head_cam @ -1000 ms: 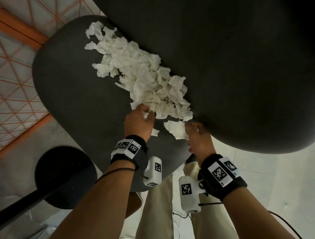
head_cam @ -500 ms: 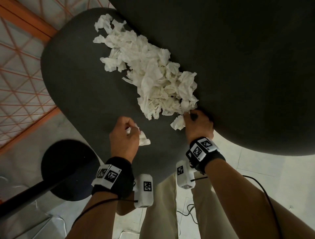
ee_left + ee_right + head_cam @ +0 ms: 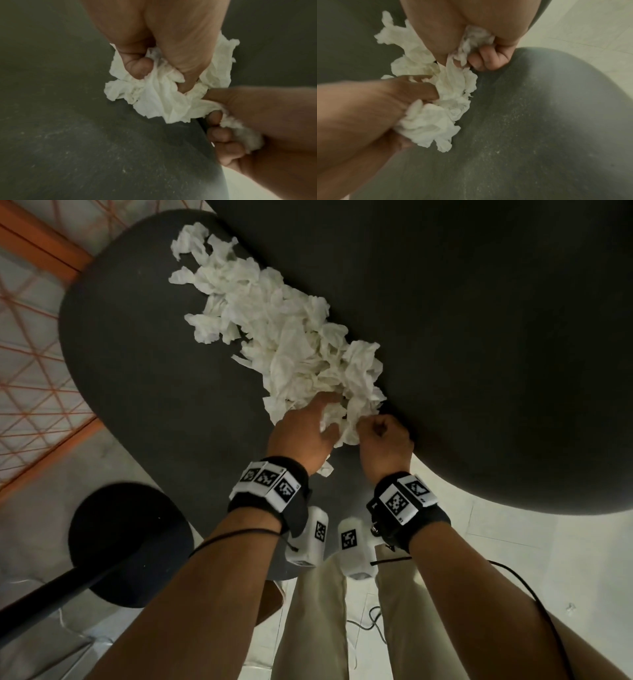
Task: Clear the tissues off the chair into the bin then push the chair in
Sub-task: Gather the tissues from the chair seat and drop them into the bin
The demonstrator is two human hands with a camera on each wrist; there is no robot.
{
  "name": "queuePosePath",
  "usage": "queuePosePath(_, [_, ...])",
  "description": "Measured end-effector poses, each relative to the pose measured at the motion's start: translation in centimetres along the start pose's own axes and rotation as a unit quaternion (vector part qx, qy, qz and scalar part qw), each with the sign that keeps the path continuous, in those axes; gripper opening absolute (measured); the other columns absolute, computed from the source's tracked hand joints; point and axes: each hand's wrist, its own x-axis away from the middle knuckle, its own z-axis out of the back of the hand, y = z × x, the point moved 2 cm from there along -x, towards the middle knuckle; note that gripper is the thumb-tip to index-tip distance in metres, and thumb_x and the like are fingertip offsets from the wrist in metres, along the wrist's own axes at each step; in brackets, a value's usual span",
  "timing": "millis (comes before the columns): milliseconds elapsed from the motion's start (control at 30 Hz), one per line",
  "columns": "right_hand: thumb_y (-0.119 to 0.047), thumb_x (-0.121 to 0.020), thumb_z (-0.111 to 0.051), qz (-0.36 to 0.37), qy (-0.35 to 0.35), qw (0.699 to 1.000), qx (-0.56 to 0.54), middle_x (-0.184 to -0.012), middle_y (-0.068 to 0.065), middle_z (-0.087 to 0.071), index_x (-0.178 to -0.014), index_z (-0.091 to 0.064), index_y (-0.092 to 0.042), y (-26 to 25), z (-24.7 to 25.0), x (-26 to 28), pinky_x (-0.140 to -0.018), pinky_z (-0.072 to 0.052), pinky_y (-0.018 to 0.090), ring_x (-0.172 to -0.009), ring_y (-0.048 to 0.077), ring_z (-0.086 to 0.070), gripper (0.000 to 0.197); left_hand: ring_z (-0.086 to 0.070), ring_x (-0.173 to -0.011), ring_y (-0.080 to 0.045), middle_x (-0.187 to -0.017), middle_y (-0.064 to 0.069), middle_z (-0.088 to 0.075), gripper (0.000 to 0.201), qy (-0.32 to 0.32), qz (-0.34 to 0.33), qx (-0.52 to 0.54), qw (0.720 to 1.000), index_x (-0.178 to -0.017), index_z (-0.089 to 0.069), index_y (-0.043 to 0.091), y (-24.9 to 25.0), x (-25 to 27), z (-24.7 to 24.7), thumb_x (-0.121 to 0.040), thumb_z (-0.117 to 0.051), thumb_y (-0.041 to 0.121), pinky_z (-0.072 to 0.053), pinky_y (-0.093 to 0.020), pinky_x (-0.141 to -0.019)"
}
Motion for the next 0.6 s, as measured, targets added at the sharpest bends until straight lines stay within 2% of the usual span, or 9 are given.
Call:
queuePosePath(33, [-0.034,-0.086,-0.056,0.001,-0.013,1.0,-0.007,-0.079,0.0,-0.067,-0.08,-0.06,-0.022,0.2,0.2,0.3,-0.077,-0.049,0.033,-0.08,0.024,-0.063,0.014,-0.065,-0.095,-0.024,-0.106,-0.002,-0.069,0.043,-0.007,-0.004,-0.017,1.0,-0.128,-0.046,0.043,0.0,-0.3,-0.3,-0.088,-0.057,0.033,-0.054,-0.039,-0.084])
queuePosePath(100, [-0.03,-0.088,-0.055,-0.007,-0.052,0.998,-0.019,-0.076,0.0,-0.064,-0.082,-0.06,-0.017,0.7,0.8,1.0,-0.078,-0.047,0.033,-0.079,0.023,-0.061,0.015,-0.065,-0.101,-0.023,-0.112,0.0,-0.069,0.036,-0.001,-0.008,-0.027,1.0,-0.124,-0.054,0.039,-0.1,-0.5,-0.6,-0.089,-0.057,0.033,-0.054,-0.039,-0.086])
queuePosePath(200, [-0.028,-0.091,-0.052,-0.025,-0.087,0.996,-0.019,-0.07,-0.004,-0.055,-0.084,-0.056,-0.014,1.7,1.8,2.2,-0.081,-0.044,0.033,-0.079,0.021,-0.056,0.017,-0.066,-0.1,-0.02,-0.107,0.001,-0.072,0.022,0.039,-0.005,-0.003,0.999,-0.11,-0.069,0.025,-0.8,-0.2,-0.6,-0.091,-0.059,0.029,-0.052,-0.031,-0.086])
queuePosePath(300, [-0.028,-0.093,-0.05,-0.027,-0.097,0.995,-0.023,-0.071,-0.001,-0.055,-0.082,-0.054,-0.015,2.1,2.8,3.4,-0.081,-0.041,0.03,-0.074,0.018,-0.053,0.017,-0.065,-0.09,-0.012,-0.098,0.003,-0.072,0.018,0.093,0.015,0.04,0.995,-0.103,-0.069,0.019,-1.6,0.7,0.2,-0.091,-0.061,0.029,-0.046,-0.02,-0.079])
queuePosePath(400, [-0.026,-0.092,-0.052,-0.005,-0.114,0.993,-0.023,-0.071,-0.001,-0.055,-0.079,-0.053,-0.015,1.5,3.4,4.6,-0.079,-0.041,0.029,-0.07,0.013,-0.052,0.017,-0.058,-0.068,-0.001,-0.074,0.013,-0.064,0.014,0.14,0.049,0.067,0.987,-0.087,-0.065,0.018,-2.6,2.4,1.1,-0.09,-0.063,0.032,-0.041,-0.013,-0.065])
queuePosePath(433, [-0.025,-0.091,-0.053,0.004,-0.12,0.993,-0.024,-0.072,-0.002,-0.056,-0.079,-0.054,-0.013,1.3,3.5,4.8,-0.078,-0.042,0.029,-0.07,0.012,-0.052,0.017,-0.057,-0.064,-0.003,-0.07,0.012,-0.062,0.014,0.153,0.058,0.078,0.983,-0.083,-0.063,0.018,-3.0,3.0,1.3,-0.09,-0.064,0.03,-0.041,-0.014,-0.062])
queuePosePath(500, [-0.024,-0.088,-0.058,0.022,-0.125,0.992,-0.022,-0.071,-0.003,-0.056,-0.078,-0.054,-0.01,0.8,3.6,5.2,-0.073,-0.043,0.023,-0.066,0.006,-0.051,0.017,-0.057,-0.066,-0.013,-0.073,0.002,-0.063,0.015,0.17,0.075,0.094,0.978,-0.082,-0.063,0.013,-4.0,4.0,1.5,-0.087,-0.067,0.027,-0.043,-0.022,-0.063])
queuePosePath(567, [-0.018,-0.084,-0.062,0.044,-0.12,0.992,-0.021,-0.063,-0.004,-0.049,-0.07,-0.05,-0.011,0.3,3.6,5.2,-0.058,-0.038,0.013,-0.053,0.002,-0.043,0.019,-0.057,-0.069,-0.019,-0.076,-0.003,-0.062,0.014,0.173,0.106,0.096,0.974,-0.081,-0.063,0.009,-5.0,4.6,1.6,-0.083,-0.07,0.022,-0.043,-0.026,-0.065])
queuePosePath(600, [-0.013,-0.082,-0.062,0.058,-0.115,0.991,-0.02,-0.06,-0.004,-0.044,-0.066,-0.045,-0.013,0.2,3.5,5.2,-0.052,-0.035,0.013,-0.05,0.004,-0.038,0.023,-0.057,-0.07,-0.021,-0.078,-0.005,-0.061,0.014,0.168,0.122,0.09,0.974,-0.08,-0.061,0.008,-5.4,4.9,1.6,-0.081,-0.071,0.018,-0.041,-0.026,-0.065])
